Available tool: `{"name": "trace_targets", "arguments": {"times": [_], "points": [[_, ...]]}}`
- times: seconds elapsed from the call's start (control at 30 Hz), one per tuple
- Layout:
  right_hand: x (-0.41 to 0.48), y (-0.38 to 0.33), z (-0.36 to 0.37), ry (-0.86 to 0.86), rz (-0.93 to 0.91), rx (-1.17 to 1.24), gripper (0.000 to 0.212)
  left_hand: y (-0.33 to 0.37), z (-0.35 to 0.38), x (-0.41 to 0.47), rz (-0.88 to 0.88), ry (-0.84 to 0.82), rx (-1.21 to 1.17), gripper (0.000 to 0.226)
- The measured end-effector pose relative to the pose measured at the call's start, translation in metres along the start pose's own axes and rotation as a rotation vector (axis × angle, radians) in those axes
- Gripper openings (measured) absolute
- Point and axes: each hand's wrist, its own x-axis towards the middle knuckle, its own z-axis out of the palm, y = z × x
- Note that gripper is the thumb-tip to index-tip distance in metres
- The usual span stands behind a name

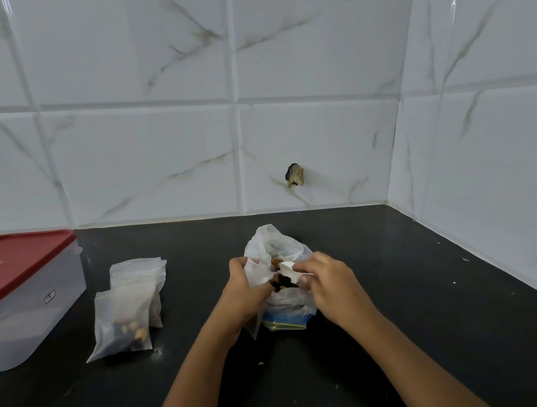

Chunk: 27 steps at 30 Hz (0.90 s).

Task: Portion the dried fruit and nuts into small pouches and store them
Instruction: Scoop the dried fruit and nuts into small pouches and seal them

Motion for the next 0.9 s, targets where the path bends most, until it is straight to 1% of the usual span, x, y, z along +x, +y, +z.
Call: {"name": "trace_targets", "arguments": {"times": [0.13,0.27,0.4,0.5,0.57,0.7,0.83,0.9], "points": [[-0.003,-0.006,-0.004,0.073,-0.034,0.059,0.028,0.0,0.0,0.002,-0.039,0.004,-0.127,0.049],[-0.006,-0.006,-0.003,-0.033,-0.058,-0.088,0.029,-0.003,-0.003,0.005,-0.066,-0.018,-0.151,0.053],[-0.005,-0.01,-0.002,-0.04,-0.027,-0.153,0.031,-0.004,-0.003,0.006,-0.034,-0.055,-0.099,0.053],[-0.006,-0.015,0.001,-0.061,-0.035,-0.186,0.033,-0.004,0.0,0.005,-0.007,-0.041,-0.158,0.052],[-0.006,-0.013,0.002,-0.058,0.016,-0.067,0.031,-0.005,0.002,0.005,-0.003,-0.025,-0.254,0.053],[-0.003,-0.004,-0.002,0.006,0.154,0.219,0.026,-0.002,0.008,0.004,-0.001,-0.015,-0.438,0.056],[-0.003,-0.003,-0.008,0.021,0.242,0.41,0.023,-0.002,0.009,0.005,0.006,-0.008,-0.457,0.058],[-0.004,-0.003,-0.011,-0.011,0.252,0.456,0.023,-0.002,0.008,0.006,-0.001,-0.012,-0.434,0.061]]}}
